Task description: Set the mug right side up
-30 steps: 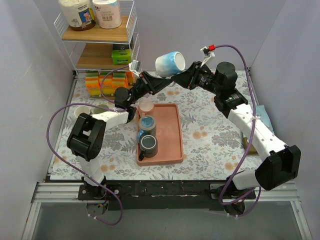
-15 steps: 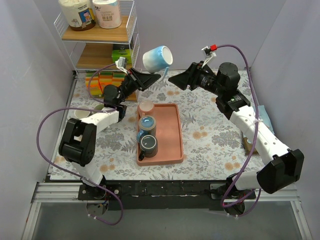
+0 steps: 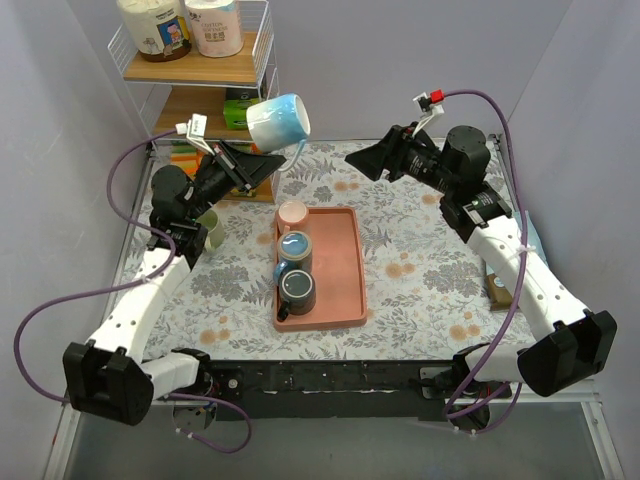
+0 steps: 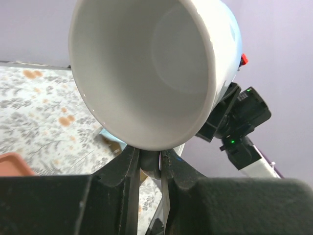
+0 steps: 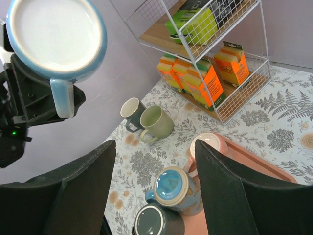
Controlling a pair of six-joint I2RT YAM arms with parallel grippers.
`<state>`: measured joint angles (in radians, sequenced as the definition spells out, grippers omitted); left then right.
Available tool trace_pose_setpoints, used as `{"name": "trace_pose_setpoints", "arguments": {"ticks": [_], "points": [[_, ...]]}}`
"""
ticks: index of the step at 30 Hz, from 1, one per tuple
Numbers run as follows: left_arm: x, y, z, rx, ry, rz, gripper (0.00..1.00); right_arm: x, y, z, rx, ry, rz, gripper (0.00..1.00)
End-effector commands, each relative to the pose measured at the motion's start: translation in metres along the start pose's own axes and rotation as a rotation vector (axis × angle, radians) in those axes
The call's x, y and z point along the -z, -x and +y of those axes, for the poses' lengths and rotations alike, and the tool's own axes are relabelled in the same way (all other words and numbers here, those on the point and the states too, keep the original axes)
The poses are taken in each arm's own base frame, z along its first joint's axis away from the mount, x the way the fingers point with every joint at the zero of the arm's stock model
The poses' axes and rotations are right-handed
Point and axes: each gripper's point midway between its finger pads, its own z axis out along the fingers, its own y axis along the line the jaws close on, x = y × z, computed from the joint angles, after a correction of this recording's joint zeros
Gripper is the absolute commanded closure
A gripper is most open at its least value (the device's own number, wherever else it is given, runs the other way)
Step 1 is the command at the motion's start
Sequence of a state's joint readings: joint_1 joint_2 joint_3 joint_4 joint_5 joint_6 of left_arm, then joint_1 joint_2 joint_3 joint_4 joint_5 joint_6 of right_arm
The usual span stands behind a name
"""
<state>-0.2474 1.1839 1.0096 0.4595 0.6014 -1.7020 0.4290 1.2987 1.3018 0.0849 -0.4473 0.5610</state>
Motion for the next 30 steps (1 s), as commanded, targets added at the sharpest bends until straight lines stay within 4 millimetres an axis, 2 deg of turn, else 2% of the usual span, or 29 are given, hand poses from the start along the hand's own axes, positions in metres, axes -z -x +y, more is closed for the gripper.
{"name": "trace_pose_setpoints", "arguments": {"ticks": [1,5,6,8,9,10,13,20,21,25,28,30], "points": [[0.027,0.015,0.012,-0.076,0.148,-0.047,1.0,0.006,0.019,0.007,0.038,0.006,-0.045,0.27],[0.042,0.02,0.021,-0.081,0.207,-0.067,1.0,0.007,0.021,0.007,0.037,0.006,-0.047,0.27],[0.046,0.02,0.029,-0.078,0.248,-0.061,1.0,0.006,0.021,0.005,0.034,0.002,-0.045,0.27],[0.05,0.029,0.035,-0.106,0.314,-0.087,1.0,0.007,0.021,0.004,0.034,0.001,-0.045,0.27],[0.057,0.026,0.048,-0.114,0.378,-0.068,1.0,0.007,0.021,0.003,0.032,-0.002,-0.044,0.27],[0.06,0.033,0.052,-0.125,0.415,-0.087,1.0,0.008,0.021,0.002,0.031,-0.005,-0.045,0.27],[0.075,0.036,0.072,-0.121,0.512,-0.095,1.0,0.009,0.02,-0.001,0.026,-0.015,-0.043,0.27],[0.093,0.034,0.106,-0.075,0.652,-0.091,1.0,0.012,0.019,-0.007,0.016,-0.029,-0.035,0.28],[0.097,0.036,0.119,-0.071,0.701,-0.09,1.0,0.012,0.019,-0.008,0.015,-0.031,-0.035,0.28],[0.105,0.032,0.148,-0.076,0.814,-0.043,1.0,0.013,0.019,-0.01,0.011,-0.036,-0.033,0.28],[0.109,0.028,0.163,-0.08,0.856,-0.012,1.0,0.013,0.018,-0.012,0.005,-0.041,-0.031,0.28],[0.108,0.027,0.167,-0.083,0.857,-0.007,1.0,0.013,0.017,-0.013,0.002,-0.041,-0.028,0.28]]}}
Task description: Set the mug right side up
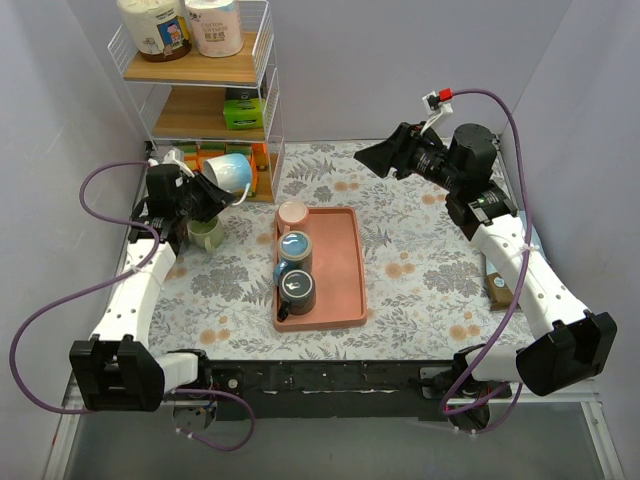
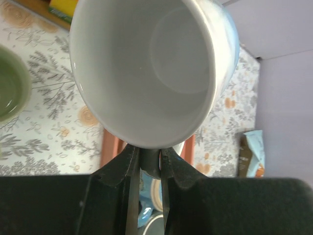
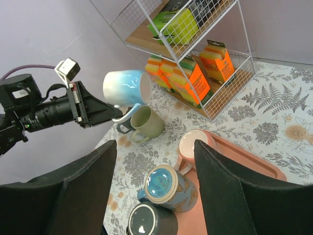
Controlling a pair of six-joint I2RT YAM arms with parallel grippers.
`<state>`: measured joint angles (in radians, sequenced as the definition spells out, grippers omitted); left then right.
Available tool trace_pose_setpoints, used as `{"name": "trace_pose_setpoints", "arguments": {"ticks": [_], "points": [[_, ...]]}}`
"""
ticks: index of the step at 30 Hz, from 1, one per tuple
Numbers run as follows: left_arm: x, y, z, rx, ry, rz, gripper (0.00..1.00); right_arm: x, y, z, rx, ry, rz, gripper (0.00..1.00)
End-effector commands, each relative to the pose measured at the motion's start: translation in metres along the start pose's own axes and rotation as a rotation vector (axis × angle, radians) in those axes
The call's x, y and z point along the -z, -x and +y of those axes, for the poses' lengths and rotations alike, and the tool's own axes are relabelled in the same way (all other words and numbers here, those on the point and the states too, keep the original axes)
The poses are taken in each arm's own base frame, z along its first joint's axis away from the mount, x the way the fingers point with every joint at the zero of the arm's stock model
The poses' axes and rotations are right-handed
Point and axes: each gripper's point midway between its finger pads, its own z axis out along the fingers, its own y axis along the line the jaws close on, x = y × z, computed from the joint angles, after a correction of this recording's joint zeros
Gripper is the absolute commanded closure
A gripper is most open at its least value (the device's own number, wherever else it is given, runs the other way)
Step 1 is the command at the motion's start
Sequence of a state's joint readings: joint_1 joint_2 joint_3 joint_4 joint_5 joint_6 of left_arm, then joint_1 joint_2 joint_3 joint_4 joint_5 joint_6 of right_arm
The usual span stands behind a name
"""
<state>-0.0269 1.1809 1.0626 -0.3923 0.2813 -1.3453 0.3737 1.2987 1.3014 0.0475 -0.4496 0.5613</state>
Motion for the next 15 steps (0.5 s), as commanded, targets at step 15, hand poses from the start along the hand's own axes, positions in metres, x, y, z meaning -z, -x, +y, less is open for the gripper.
{"name": "trace_pose_setpoints", "arguments": {"ticks": [15], "points": [[-0.04,0.017,0.024,-0.176,0.14,0.008,1.0,0.002,0.004,0.004,-0.027,0.032,-0.014,0.29]]}}
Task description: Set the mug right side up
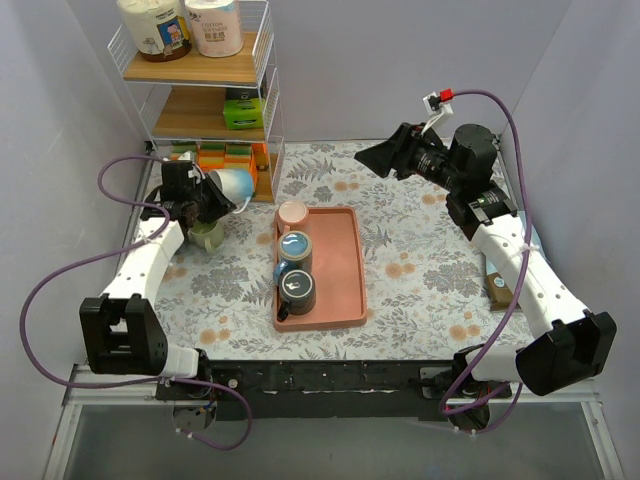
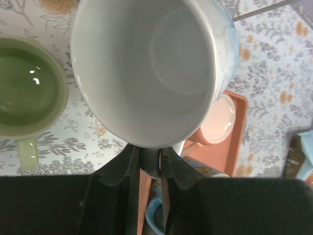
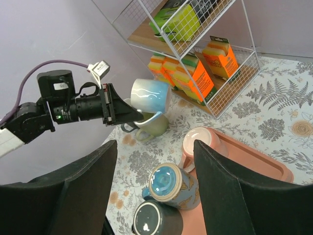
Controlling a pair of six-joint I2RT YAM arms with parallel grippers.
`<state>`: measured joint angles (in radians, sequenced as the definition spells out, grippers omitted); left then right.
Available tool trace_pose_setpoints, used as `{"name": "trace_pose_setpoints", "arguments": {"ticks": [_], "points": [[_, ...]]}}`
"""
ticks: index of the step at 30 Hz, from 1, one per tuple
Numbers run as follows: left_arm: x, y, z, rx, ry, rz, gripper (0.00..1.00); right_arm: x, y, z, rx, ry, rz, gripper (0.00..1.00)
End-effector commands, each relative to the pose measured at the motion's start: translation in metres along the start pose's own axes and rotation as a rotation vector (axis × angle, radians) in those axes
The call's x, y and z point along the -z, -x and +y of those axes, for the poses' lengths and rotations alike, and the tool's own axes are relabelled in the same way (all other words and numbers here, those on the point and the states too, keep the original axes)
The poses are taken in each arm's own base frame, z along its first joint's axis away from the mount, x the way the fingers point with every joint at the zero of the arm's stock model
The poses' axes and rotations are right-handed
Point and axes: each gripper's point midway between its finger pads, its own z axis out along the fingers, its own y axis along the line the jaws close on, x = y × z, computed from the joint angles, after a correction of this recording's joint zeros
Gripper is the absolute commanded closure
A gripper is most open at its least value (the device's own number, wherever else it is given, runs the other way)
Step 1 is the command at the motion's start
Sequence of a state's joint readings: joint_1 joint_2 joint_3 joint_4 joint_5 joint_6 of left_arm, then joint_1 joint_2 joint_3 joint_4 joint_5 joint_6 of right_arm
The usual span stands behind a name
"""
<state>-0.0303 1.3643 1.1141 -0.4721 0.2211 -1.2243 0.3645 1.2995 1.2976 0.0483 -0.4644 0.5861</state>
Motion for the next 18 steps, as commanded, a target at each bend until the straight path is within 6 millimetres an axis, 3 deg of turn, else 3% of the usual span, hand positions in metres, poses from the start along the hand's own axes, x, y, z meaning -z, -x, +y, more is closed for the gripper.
{"name": "trace_pose_setpoints", "arguments": {"ticks": [1,3,4,6,9,18], "points": [[0.004,0.039,-0.023,-0.11,-0.005,-0.13,1.0,0.001,0.004,0.005,-0.004,0.029,-0.018,0.29],[0.0,0.035,-0.028,-0.162,0.01,-0.118,1.0,0.0,0.001,0.003,-0.014,0.026,-0.015,0.29],[-0.007,0.034,-0.022,-0.18,0.06,-0.124,1.0,0.0,0.001,0.002,-0.015,0.026,-0.014,0.29],[-0.014,0.022,-0.029,-0.265,0.091,-0.11,1.0,0.001,0.0,0.002,-0.016,0.025,-0.013,0.29],[-0.026,0.008,-0.024,-0.345,0.18,-0.099,1.0,0.002,-0.001,0.001,-0.016,0.022,-0.015,0.29],[-0.044,-0.007,0.01,-0.428,0.377,-0.073,1.0,0.004,-0.003,-0.001,-0.018,0.02,-0.011,0.29]]}}
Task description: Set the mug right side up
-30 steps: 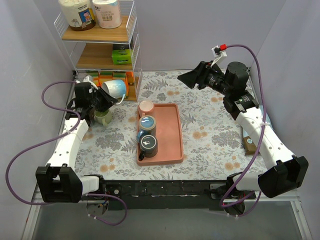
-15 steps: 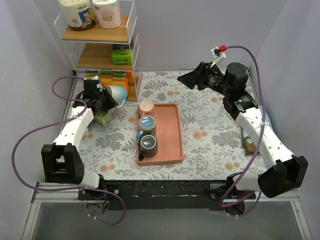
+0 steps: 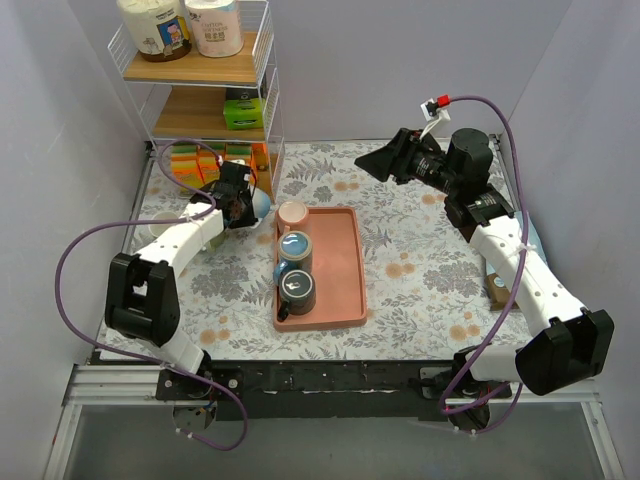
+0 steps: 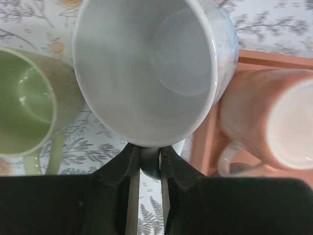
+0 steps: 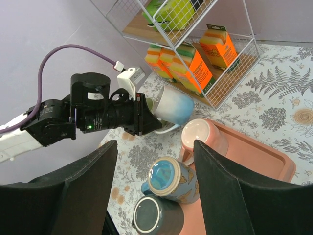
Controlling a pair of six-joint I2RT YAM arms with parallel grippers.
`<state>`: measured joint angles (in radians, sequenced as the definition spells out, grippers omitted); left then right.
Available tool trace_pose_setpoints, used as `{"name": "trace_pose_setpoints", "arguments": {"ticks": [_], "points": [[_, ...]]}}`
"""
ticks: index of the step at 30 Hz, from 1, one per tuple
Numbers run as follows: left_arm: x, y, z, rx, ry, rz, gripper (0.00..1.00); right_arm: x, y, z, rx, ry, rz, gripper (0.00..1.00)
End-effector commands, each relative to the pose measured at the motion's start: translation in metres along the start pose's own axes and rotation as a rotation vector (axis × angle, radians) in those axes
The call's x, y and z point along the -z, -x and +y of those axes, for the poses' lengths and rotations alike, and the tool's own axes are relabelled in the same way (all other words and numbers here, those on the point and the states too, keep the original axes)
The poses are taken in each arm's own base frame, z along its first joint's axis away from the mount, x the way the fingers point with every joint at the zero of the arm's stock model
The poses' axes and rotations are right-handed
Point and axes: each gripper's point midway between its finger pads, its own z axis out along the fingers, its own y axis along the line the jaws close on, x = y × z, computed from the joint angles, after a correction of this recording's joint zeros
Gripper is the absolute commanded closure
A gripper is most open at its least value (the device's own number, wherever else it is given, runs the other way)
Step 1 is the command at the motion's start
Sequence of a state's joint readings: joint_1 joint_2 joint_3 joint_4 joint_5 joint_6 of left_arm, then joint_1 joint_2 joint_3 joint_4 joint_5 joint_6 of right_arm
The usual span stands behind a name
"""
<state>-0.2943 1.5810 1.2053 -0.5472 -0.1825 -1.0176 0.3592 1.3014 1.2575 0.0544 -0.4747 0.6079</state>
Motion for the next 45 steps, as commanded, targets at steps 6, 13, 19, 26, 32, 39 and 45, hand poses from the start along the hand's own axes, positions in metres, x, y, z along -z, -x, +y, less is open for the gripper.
{"name": "trace_pose_setpoints", "arguments": {"ticks": [6,13,19,26,32,39,45], "points": [[-0.001,0.018,0.027,-0.088,0.235,-0.113,1.0,0.006,0.009,0.006,0.019,0.031,-0.035,0.29],[-0.002,0.009,0.019,-0.22,0.312,-0.101,1.0,0.006,0.007,0.005,0.014,0.033,-0.03,0.29],[0.001,-0.008,0.03,-0.296,0.41,-0.023,1.0,0.008,0.007,0.002,0.011,0.025,-0.032,0.29],[0.015,-0.011,0.039,-0.294,0.478,0.027,1.0,0.008,0.005,-0.001,0.01,0.029,-0.03,0.29],[0.006,-0.006,0.034,-0.334,0.494,0.047,1.0,0.007,0.004,-0.001,-0.001,0.041,-0.024,0.29],[-0.01,-0.012,0.028,-0.375,0.496,0.06,0.95,0.011,0.003,-0.002,0.0,0.038,-0.031,0.29],[-0.02,-0.021,0.025,-0.367,0.469,0.079,0.86,0.011,0.004,-0.001,0.002,0.043,-0.033,0.29]]}}
